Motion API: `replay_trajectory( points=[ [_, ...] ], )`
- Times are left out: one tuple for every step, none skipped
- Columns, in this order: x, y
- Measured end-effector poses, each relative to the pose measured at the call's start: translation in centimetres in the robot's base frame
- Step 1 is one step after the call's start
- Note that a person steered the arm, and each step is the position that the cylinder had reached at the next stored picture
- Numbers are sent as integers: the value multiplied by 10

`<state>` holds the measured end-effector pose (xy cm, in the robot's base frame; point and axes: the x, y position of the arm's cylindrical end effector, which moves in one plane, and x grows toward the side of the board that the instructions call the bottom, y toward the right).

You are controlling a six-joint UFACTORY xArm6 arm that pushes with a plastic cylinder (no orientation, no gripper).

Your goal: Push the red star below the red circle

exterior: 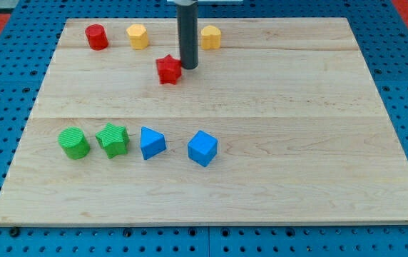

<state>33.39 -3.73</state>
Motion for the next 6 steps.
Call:
replay_trajectory(
  points=[
    [8, 5],
    [28, 33],
    [7, -16],
    [4, -91],
    [7, -101],
    [7, -138]
  ],
)
